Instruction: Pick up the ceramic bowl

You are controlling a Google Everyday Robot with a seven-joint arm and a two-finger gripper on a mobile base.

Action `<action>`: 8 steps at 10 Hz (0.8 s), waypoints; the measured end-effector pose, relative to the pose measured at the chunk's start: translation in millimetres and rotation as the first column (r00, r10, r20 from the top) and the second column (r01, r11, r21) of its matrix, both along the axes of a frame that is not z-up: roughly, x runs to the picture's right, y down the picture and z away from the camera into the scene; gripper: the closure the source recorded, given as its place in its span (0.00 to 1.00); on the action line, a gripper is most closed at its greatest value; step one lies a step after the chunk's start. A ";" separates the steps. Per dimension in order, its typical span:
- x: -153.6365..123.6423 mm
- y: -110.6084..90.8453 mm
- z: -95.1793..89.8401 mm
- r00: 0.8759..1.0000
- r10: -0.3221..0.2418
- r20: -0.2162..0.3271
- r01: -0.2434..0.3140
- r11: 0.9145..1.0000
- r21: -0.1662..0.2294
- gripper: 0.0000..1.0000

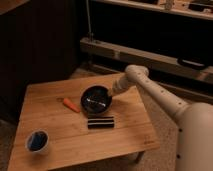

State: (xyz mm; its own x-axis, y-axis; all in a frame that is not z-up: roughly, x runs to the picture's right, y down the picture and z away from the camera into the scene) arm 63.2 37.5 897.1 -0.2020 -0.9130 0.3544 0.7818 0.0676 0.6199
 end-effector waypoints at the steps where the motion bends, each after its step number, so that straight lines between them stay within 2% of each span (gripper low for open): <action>1: 8.8 -4.4 -10.0 0.999 0.029 0.024 -0.029 1.000 -0.005 1.00; 2: 15.1 -18.5 -20.7 0.998 0.056 0.043 -0.056 0.998 -0.005 1.00; 4: 22.2 -50.4 -37.3 0.996 0.068 0.053 -0.068 0.998 0.014 1.00; 6: 26.3 -86.0 -54.9 0.998 0.048 0.051 -0.050 0.998 0.044 1.00; 8: 22.6 -110.4 -64.6 0.998 -0.013 0.061 0.008 0.996 0.091 1.00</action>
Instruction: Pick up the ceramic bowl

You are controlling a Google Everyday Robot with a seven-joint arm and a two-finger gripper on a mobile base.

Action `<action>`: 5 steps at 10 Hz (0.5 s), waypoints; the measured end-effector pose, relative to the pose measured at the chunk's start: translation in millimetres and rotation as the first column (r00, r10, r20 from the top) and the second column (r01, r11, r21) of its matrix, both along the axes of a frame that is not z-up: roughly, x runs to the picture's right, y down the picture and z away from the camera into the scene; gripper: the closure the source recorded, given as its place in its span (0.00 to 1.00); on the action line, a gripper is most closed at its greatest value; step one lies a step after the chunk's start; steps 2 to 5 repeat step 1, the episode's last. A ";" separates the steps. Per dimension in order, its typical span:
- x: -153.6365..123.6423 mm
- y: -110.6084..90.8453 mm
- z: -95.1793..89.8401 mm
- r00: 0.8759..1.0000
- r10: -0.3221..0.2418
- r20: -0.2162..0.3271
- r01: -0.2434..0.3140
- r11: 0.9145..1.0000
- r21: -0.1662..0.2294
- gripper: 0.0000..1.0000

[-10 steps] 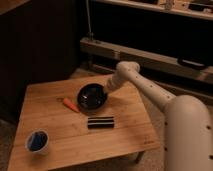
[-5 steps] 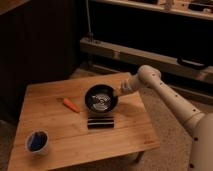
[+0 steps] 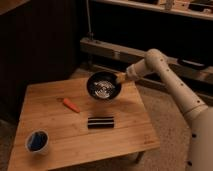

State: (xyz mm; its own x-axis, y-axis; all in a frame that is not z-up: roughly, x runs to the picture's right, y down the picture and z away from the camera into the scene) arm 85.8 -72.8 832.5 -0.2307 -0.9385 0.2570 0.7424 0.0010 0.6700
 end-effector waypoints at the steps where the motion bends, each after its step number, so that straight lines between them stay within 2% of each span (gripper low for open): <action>1: -0.5 -3.3 -1.6 1.000 -0.008 0.004 0.008 1.000 0.008 1.00; 5: -0.5 -3.3 -1.6 1.000 -0.008 0.004 0.008 1.000 0.008 1.00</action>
